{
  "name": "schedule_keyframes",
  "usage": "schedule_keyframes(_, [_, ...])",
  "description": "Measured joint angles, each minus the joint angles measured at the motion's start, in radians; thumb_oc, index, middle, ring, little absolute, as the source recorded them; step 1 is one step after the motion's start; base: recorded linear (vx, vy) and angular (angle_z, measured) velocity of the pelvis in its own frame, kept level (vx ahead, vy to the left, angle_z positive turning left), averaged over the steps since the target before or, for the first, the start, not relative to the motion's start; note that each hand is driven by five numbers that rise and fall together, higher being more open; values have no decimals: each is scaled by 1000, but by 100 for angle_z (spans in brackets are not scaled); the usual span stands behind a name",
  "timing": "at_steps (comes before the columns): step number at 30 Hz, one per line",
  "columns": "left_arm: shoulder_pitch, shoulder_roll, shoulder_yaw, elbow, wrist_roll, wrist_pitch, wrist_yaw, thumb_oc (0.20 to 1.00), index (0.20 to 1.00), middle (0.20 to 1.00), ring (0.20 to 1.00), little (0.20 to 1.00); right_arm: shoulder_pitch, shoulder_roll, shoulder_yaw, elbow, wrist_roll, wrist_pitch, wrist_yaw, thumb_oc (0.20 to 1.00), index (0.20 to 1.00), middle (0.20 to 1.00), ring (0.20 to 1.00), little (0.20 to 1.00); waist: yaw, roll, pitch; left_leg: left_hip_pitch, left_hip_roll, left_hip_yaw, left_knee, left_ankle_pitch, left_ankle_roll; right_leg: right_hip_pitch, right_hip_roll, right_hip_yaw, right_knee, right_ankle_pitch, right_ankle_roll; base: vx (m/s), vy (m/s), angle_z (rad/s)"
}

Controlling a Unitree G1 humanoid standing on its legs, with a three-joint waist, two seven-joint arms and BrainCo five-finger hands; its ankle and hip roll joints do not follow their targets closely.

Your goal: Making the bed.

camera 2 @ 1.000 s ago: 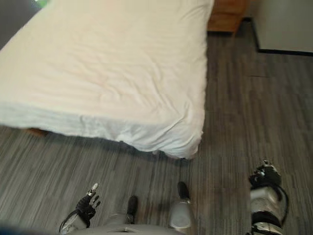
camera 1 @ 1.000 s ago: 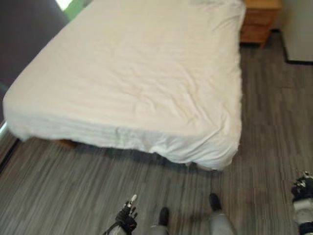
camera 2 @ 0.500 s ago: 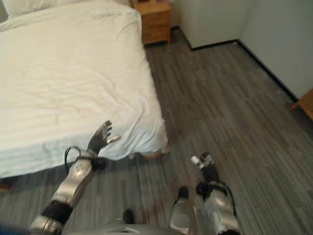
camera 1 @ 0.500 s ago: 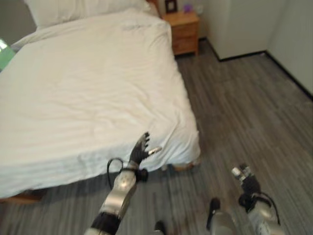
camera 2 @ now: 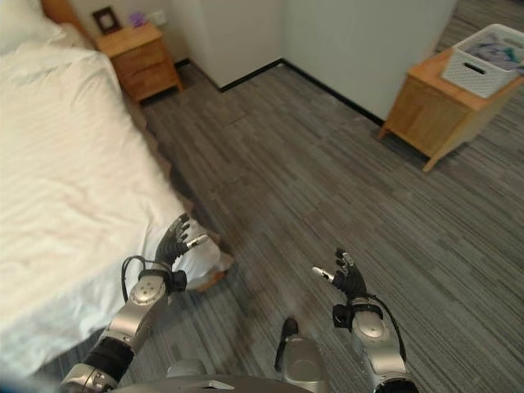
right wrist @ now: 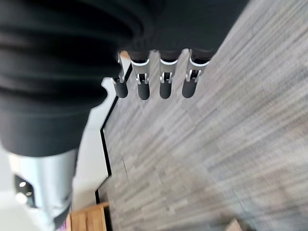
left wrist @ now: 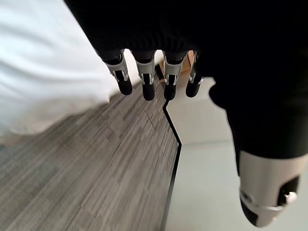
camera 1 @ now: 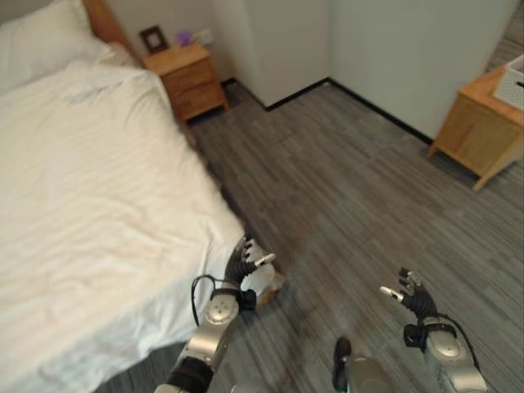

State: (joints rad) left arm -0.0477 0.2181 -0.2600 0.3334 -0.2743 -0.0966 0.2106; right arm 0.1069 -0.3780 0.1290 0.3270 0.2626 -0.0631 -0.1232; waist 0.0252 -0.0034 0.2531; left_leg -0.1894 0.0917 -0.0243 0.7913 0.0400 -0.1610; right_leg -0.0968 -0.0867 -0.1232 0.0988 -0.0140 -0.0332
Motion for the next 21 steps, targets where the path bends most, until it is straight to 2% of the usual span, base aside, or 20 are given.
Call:
schedule_keyframes(1, [14, -10, 0, 3, -8, -6, 3, 1000, 1000, 1000, 1000, 1000, -21, -8, 8, 2, -21, 1, 1, 1000, 1000, 1000, 1000, 1000, 20, -8, 10, -36, -71, -12, -64, -33, 10, 19, -1, 41, -43, 4, -1, 310, -8, -165])
schedule_keyframes(2, [19, -24, -7, 23, -36, -5, 6, 1000, 1000, 1000, 1000, 1000, -24, -18, 42, -2, -30, 6, 2, 1000, 1000, 1000, 1000, 1000, 46, 4, 16, -85, -93, 28, -207, -32, 19, 78, 15, 18, -115, 68, -13, 371, 47, -131])
schedule_keyframes(3, [17, -24, -10, 28, -36, -5, 6, 1000, 1000, 1000, 1000, 1000, -24, -17, 51, -1, -31, 8, 3, 1000, 1000, 1000, 1000, 1000, 41, 11, 13, -111, -84, 40, -244, -32, 20, 110, 34, 15, -146, 66, -10, 512, 89, -78])
schedule_keyframes(4, [10, -23, -10, 31, -36, -5, 7, 1000, 1000, 1000, 1000, 1000, -14, -14, 67, 0, -32, 8, 3, 1000, 1000, 1000, 1000, 1000, 40, 18, 11, -117, -68, 76, -363, -29, 26, 143, 57, 11, -186, 51, -3, 461, 114, -17])
schedule_keyframes(5, [3, -20, -10, 30, -36, -8, 7, 1000, 1000, 1000, 1000, 1000, -8, -15, 77, -1, -34, 8, 3, 1000, 1000, 1000, 1000, 1000, 39, 23, 7, -112, -59, 102, -488, -24, 32, 158, 74, 8, -202, 46, -2, 521, 91, -20])
schedule_keyframes(6, [-12, -19, -6, 38, -36, -9, 8, 1000, 1000, 1000, 1000, 1000, -6, -17, 88, 13, -49, 8, 2, 1000, 1000, 1000, 1000, 1000, 41, 46, -2, -95, -49, 104, -720, -5, 48, 173, 106, 9, -196, 34, -2, 533, 73, -23])
schedule_keyframes(7, [-17, -21, -2, 41, -36, -9, 10, 1000, 1000, 1000, 1000, 1000, -6, -18, 94, 23, -55, 9, 2, 1000, 1000, 1000, 1000, 1000, 45, 49, 0, -88, -55, 99, -808, 12, 69, 192, 119, 7, -196, 26, -8, 477, 66, -13])
schedule_keyframes(8, [-16, -21, -4, 42, -36, -9, 10, 1000, 1000, 1000, 1000, 1000, 1, -16, 94, 30, -63, 10, 2, 1000, 1000, 1000, 1000, 1000, 49, 46, 0, -88, -60, 114, -862, 40, 76, 215, 124, 7, -197, -11, 11, 446, 92, 16])
schedule_keyframes(11, [-14, -41, -5, 45, -37, -9, 10, 1000, 1000, 1000, 1000, 1000, 4, -15, 82, 39, -67, 13, 0, 1000, 1000, 1000, 1000, 1000, 64, 46, 0, -97, -60, 212, -893, 64, 105, 277, 130, -18, -197, -71, 21, 479, 138, 30])
schedule_keyframes(12, [5, -39, -7, 41, -37, -8, 11, 1000, 1000, 1000, 1000, 1000, -1, -15, 77, 34, -71, 13, 1, 1000, 1000, 1000, 1000, 1000, 72, 47, -7, -79, -65, 243, -887, 82, 138, 329, 125, -18, -197, -107, 35, 564, 164, 0])
schedule_keyframes(13, [21, -36, -7, 35, -38, -8, 13, 1000, 1000, 1000, 1000, 1000, -4, -12, 73, 14, -84, 12, 1, 1000, 1000, 1000, 1000, 1000, 77, 53, -13, -63, -73, 243, -878, 90, 150, 364, 117, -10, -196, -136, 54, 723, 207, -13])
schedule_keyframes(14, [40, -36, -5, 35, -38, -7, 14, 1000, 1000, 1000, 1000, 1000, -1, -10, 77, -1, -104, 11, 1, 1000, 1000, 1000, 1000, 1000, 82, 37, -26, -34, -88, 233, -860, 92, 155, 389, 98, -6, -196, -169, 76, 479, 170, -27])
schedule_keyframes(15, [50, -34, -2, 36, -38, -2, 14, 1000, 1000, 1000, 1000, 1000, 5, -4, 86, 2, -113, 12, 1, 1000, 1000, 1000, 1000, 1000, 89, 31, -45, -4, -119, 236, -854, 116, 189, 412, 70, -2, -155, -207, 106, 407, 185, -28])
schedule_keyframes(16, [54, -36, -3, 35, -38, 0, 15, 1000, 1000, 1000, 1000, 1000, 2, -5, 93, 4, -122, 15, 2, 1000, 1000, 1000, 1000, 1000, 88, 23, -44, 17, -132, 235, -849, 116, 206, 386, 50, -4, -60, -230, 139, 372, 227, -23])
schedule_keyframes(17, [60, -36, -6, 29, -38, 1, 14, 1000, 1000, 1000, 1000, 1000, 12, -5, 95, -5, -137, 16, 1, 1000, 1000, 1000, 1000, 1000, 89, 34, -54, 47, -136, 236, -855, 108, 236, 339, 38, -9, 87, -238, 154, 420, 234, -6])
schedule_keyframes(18, [59, -30, -11, 22, -38, 1, 14, 1000, 1000, 1000, 1000, 1000, 32, -5, 97, -21, -151, 17, 0, 1000, 1000, 1000, 1000, 1000, 85, 35, -57, 94, -143, 227, -863, 102, 295, 262, 17, -17, 319, -222, 173, 293, 162, 18])
schedule_keyframes(19, [53, -15, -13, 19, -37, 2, 15, 1000, 1000, 1000, 1000, 1000, 56, 0, 98, -47, -162, 22, -2, 1000, 1000, 1000, 1000, 1000, 81, 15, -65, 135, -168, 192, -865, 78, 320, 155, -37, -17, 586, -170, 187, 521, 167, 76])
schedule_keyframes(20, [43, 1, -13, 17, -37, 8, 19, 1000, 1000, 1000, 1000, 1000, 79, 4, 94, -74, -177, 22, -5, 1000, 1000, 1000, 1000, 1000, 53, -16, -78, 183, -212, 150, -863, 44, 330, 51, -95, 15, 820, -133, 189, 543, 117, 108])
schedule_keyframes(21, [33, 2, -11, 6, -35, 12, 24, 1000, 1000, 1000, 1000, 1000, 85, 3, 90, -89, -190, 25, -12, 1000, 1000, 1000, 1000, 1000, 40, -9, -83, 201, -226, 85, -843, 5, 344, -9, -100, 29, 864, -156, 167, 712, 96, 142])
